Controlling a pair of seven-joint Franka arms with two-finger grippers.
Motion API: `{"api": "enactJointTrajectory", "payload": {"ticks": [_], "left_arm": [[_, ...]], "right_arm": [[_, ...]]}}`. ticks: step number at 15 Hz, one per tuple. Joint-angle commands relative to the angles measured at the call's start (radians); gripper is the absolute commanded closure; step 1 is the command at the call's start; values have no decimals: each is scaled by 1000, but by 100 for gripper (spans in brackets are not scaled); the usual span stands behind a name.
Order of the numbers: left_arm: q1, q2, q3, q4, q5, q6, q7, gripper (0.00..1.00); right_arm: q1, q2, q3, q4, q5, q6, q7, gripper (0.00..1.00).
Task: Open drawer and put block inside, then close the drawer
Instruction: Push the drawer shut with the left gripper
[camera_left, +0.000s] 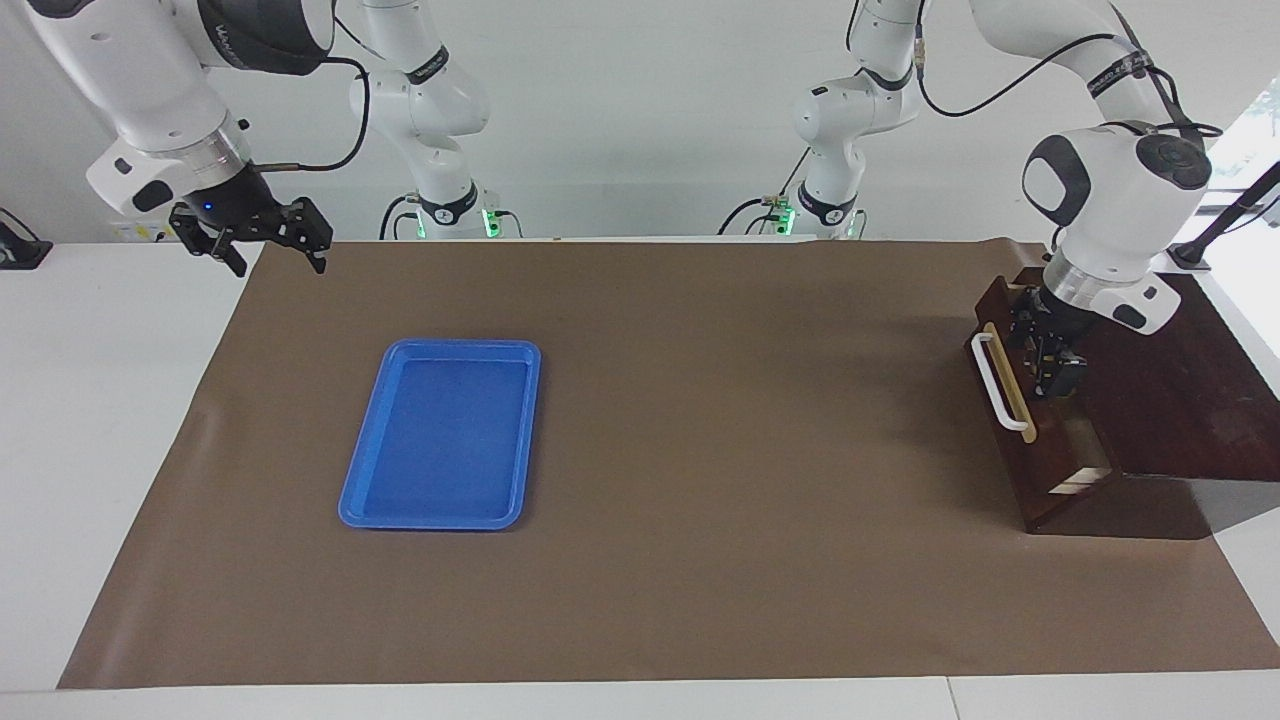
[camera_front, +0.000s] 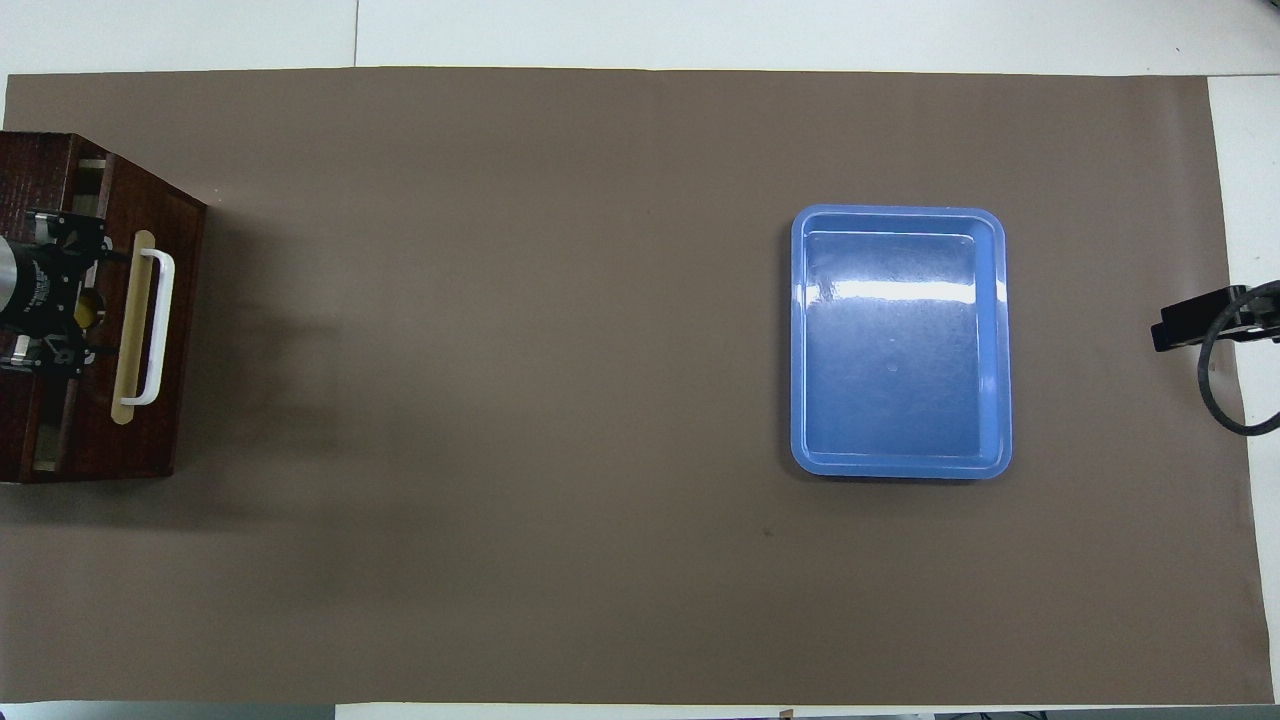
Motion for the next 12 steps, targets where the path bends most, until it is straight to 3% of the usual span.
{"api": "enactJointTrajectory", "payload": {"ticks": [1, 8, 12], "left_arm": [[59, 5, -2, 3, 17, 20, 77, 0], [67, 2, -4, 14, 17, -6, 88, 0], [30, -55, -10, 46, 16, -129, 121, 0]], "right_arm": [[-14, -2, 11, 6, -11, -7, 7, 0], [-25, 0, 11, 7, -11, -7, 5, 0], [-25, 0, 11, 7, -11, -11, 5, 0]]}}
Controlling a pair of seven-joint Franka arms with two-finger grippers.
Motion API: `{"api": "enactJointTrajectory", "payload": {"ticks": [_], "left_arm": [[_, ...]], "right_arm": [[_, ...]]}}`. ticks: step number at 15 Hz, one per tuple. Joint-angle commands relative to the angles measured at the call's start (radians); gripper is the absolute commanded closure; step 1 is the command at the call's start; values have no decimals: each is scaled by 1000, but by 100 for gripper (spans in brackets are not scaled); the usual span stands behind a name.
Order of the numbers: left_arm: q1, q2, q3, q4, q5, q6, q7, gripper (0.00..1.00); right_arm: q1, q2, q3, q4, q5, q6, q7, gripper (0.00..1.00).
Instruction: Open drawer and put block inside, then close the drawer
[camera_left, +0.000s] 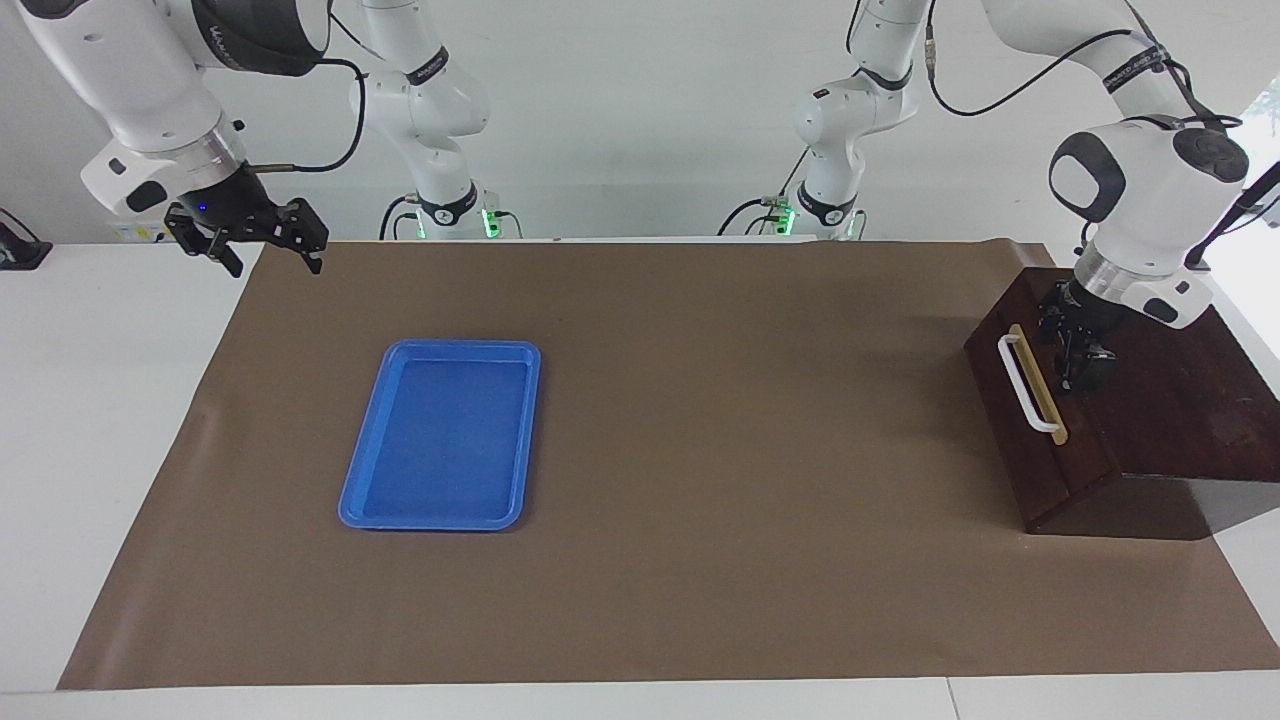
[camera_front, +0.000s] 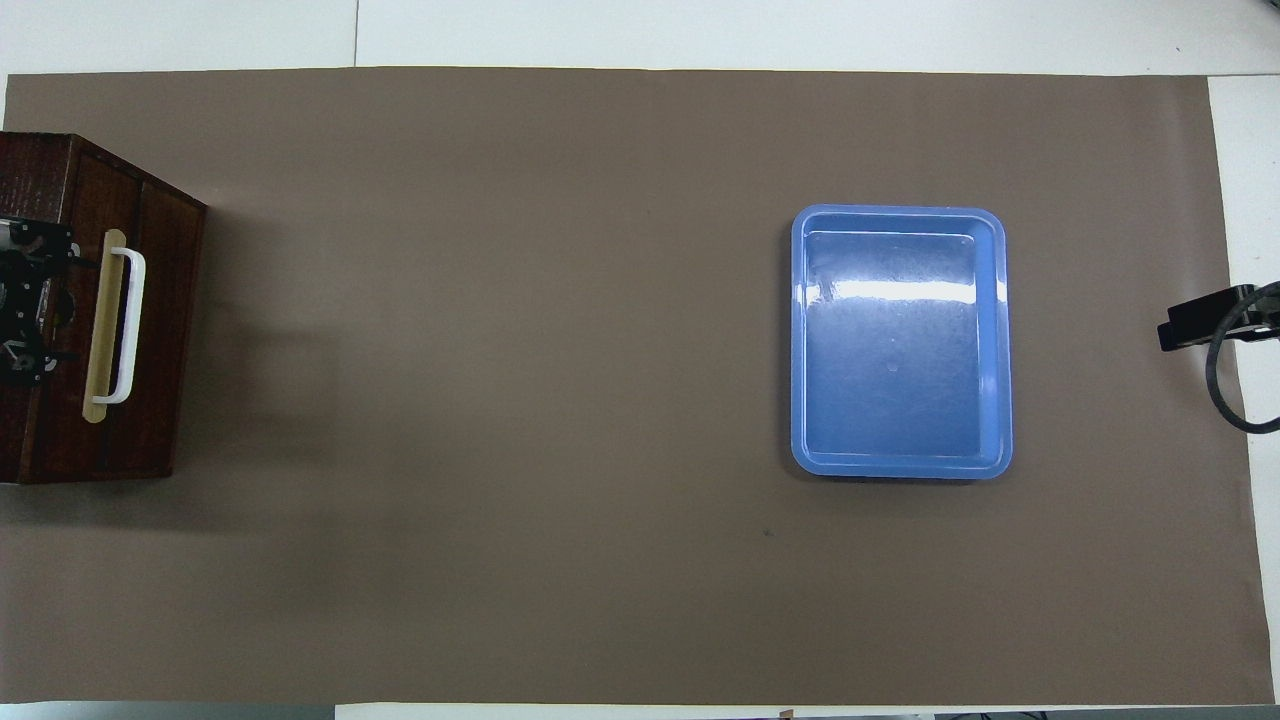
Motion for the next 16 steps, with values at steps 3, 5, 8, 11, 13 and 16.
{"api": "enactJointTrajectory", "payload": {"ticks": [3, 5, 8, 11, 13, 16], "left_arm": [[-48, -65, -25, 76, 12, -171, 85, 0], [-69, -76, -26, 111, 8, -215, 166, 0], [-69, -82, -32, 161, -43, -260, 361, 0], [-69, -71, -31, 207, -104, -278, 550, 0], [-72, -68, -32, 221, -106, -292, 685, 0], [-76, -70, -32, 218, -101, -304, 904, 0]], "right_arm": [[-19, 0, 12, 7, -13, -11, 5, 0], [-19, 0, 12, 9, -11, -8, 5, 0], [-19, -2, 12, 6, -11, -7, 7, 0], [-19, 0, 12, 7, -13, -7, 5, 0], [-19, 0, 11, 6, -14, -7, 5, 0], [-21, 0, 9, 7, -17, -7, 5, 0]]}}
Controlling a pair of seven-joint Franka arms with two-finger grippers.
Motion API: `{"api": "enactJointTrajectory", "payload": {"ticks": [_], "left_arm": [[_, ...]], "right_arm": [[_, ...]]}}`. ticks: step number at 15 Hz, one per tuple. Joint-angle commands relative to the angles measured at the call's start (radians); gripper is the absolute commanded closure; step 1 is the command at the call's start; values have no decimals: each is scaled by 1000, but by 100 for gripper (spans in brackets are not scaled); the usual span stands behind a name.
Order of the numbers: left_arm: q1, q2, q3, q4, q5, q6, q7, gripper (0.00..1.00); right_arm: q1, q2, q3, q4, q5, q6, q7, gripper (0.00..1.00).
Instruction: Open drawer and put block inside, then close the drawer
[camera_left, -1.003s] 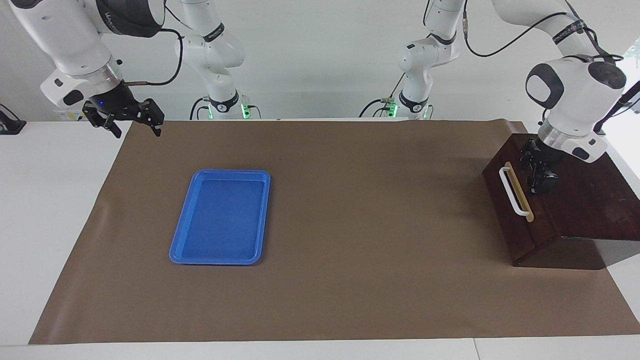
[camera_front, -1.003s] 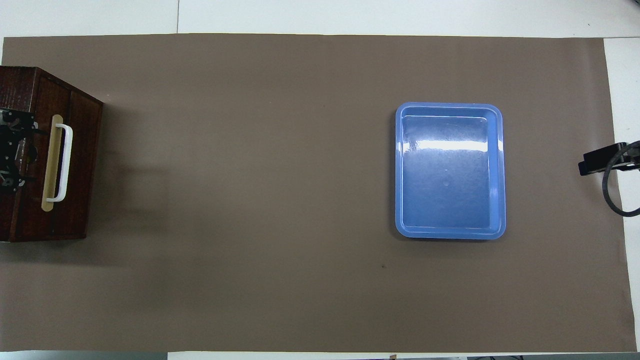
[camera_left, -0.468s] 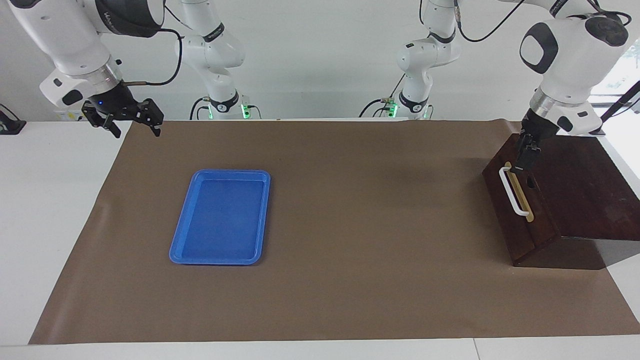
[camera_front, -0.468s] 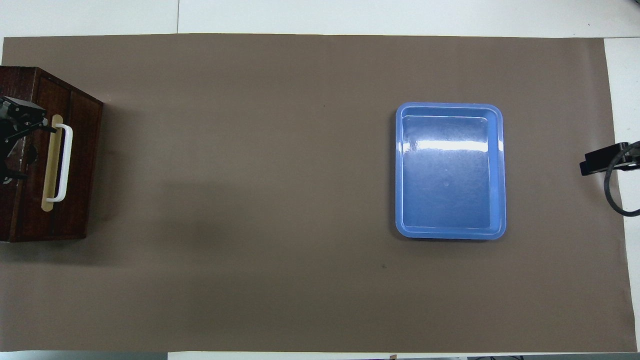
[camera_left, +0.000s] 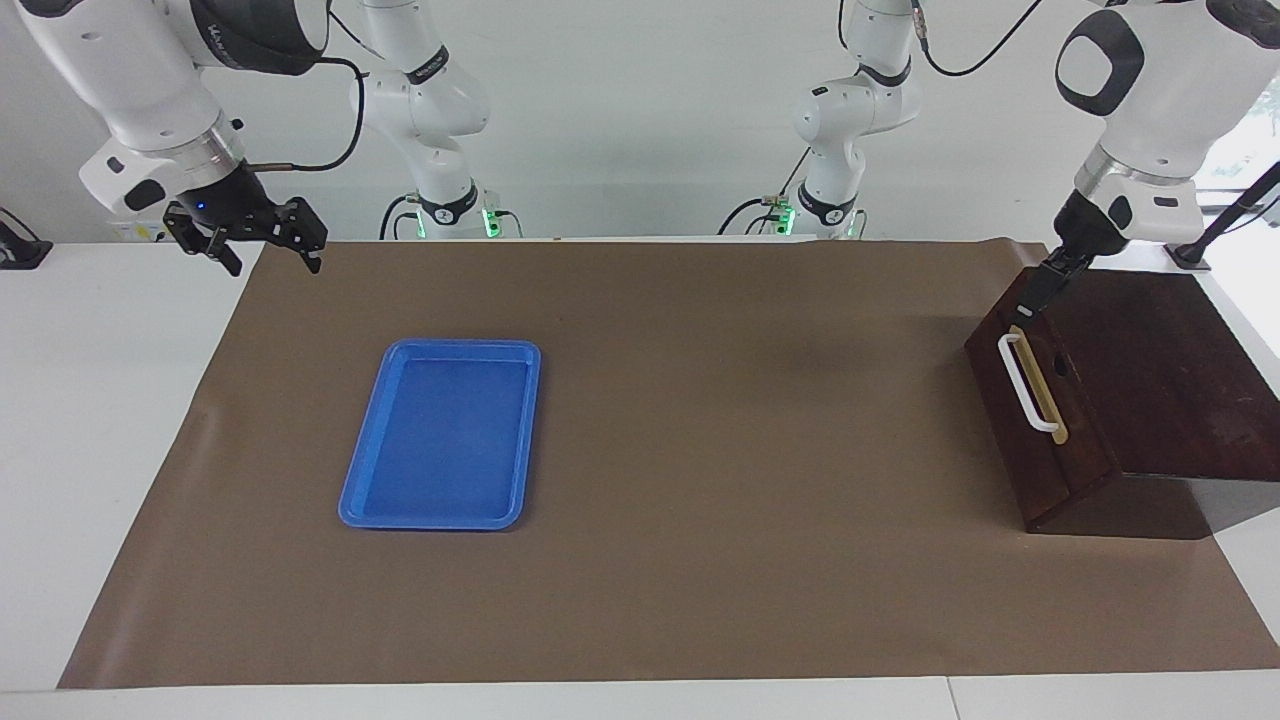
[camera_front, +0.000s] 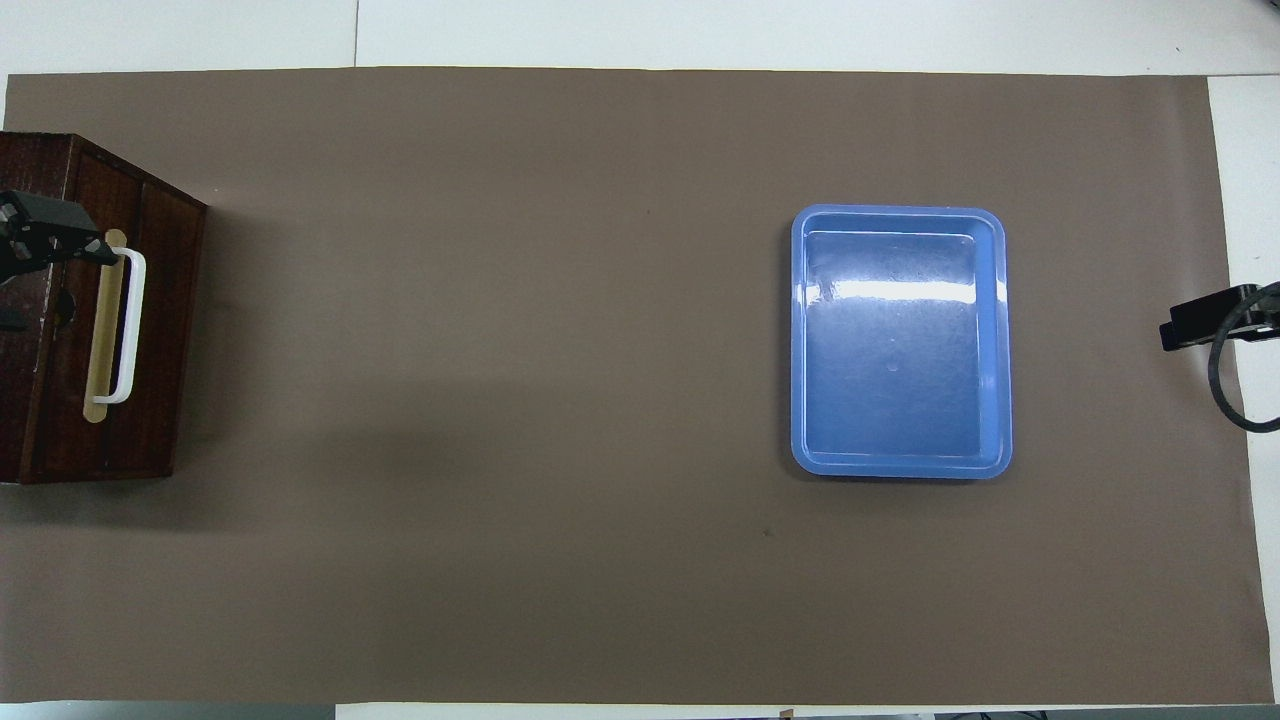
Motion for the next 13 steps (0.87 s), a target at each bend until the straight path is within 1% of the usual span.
{"api": "enactJointTrajectory", "payload": {"ticks": [1, 3, 6, 8, 13], "left_arm": [[-6, 9, 8, 21, -14, -37, 197, 0], [-6, 8, 10, 21, -11, -69, 314, 0], [-8, 2, 8, 21, 75, -148, 455, 0], [-9, 0, 7, 25, 73, -181, 448, 0], [-15, -14, 4, 16, 70, -159, 448, 0]], "right_arm": [[-17, 0, 10, 7, -19, -5, 5, 0], [-13, 0, 10, 7, -46, -5, 5, 0], [-14, 0, 13, 7, -43, -7, 5, 0], [-14, 0, 13, 5, -37, -7, 5, 0], [-5, 1, 14, 8, -33, -7, 5, 0]]}}
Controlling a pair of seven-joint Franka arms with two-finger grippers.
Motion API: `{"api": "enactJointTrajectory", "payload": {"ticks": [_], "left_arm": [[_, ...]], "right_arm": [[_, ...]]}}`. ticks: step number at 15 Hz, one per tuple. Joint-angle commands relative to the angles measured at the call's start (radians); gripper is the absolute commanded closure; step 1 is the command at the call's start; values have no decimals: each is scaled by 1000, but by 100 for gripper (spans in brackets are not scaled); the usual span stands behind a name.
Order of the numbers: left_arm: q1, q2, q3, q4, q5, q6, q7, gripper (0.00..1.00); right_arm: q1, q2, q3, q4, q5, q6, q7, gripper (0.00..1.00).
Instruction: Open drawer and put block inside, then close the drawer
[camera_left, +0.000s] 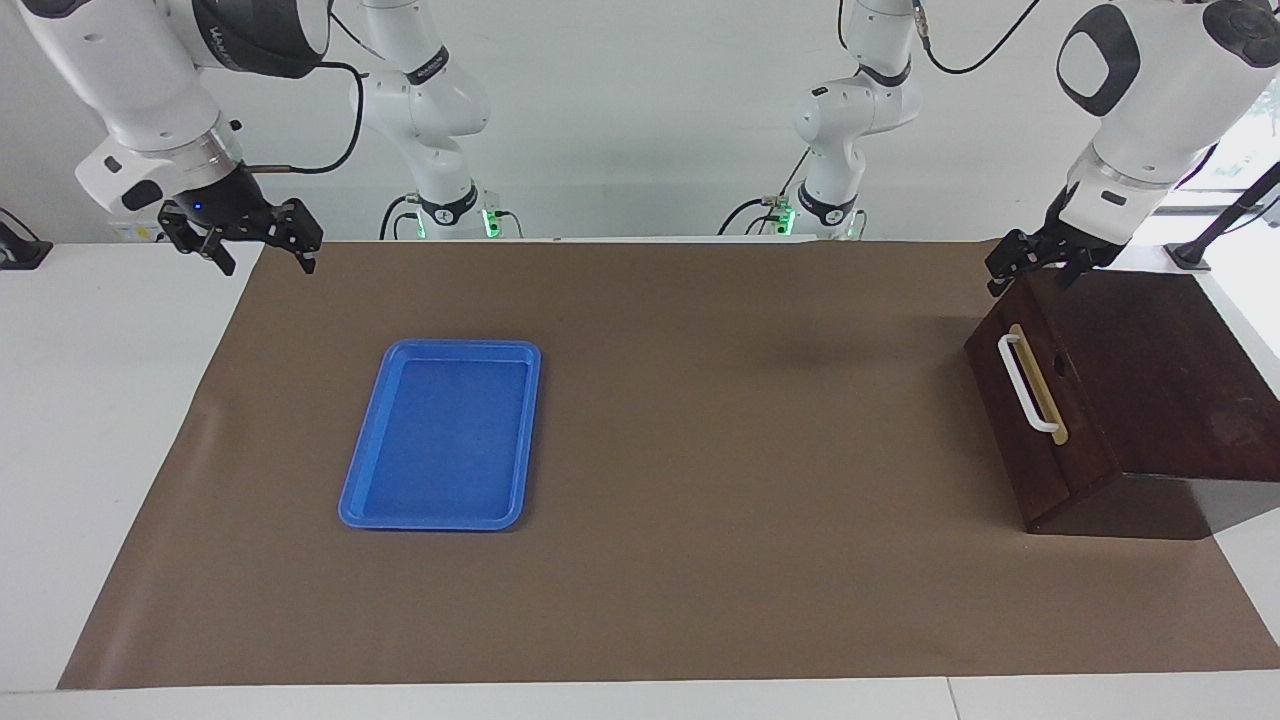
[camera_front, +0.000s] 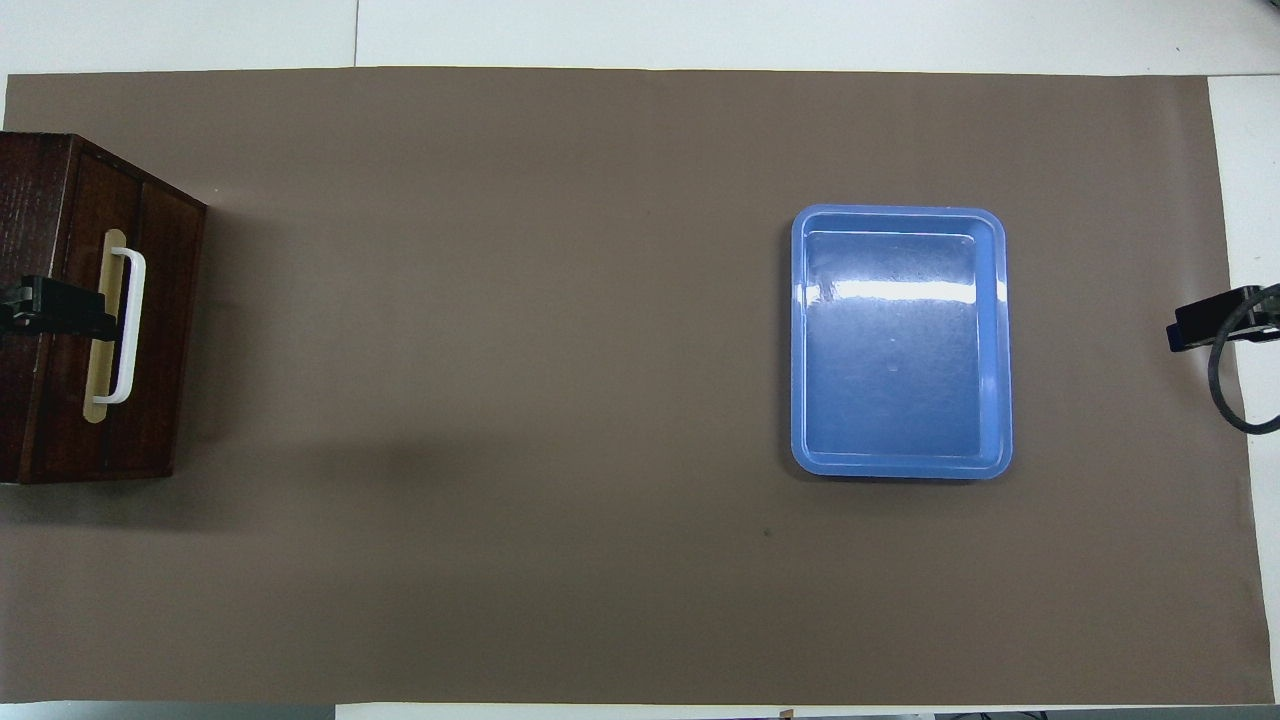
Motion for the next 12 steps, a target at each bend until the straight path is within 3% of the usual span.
{"api": "enactJointTrajectory", "payload": {"ticks": [1, 3, 9, 12], "left_arm": [[-38, -4, 4, 12, 18, 6, 9, 0], [-82, 2, 6, 12, 22, 52, 14, 0], [-84, 42, 6, 103, -5, -54, 6, 0], [-81, 37, 6, 88, -2, -46, -110, 0]], "right_arm": [[-9, 1, 8, 8, 5, -5, 5, 0], [-4, 1, 6, 11, 11, 0, -3, 0], [-4, 1, 8, 11, 11, -2, -1, 0], [-6, 1, 8, 13, 13, -3, -1, 0]]}}
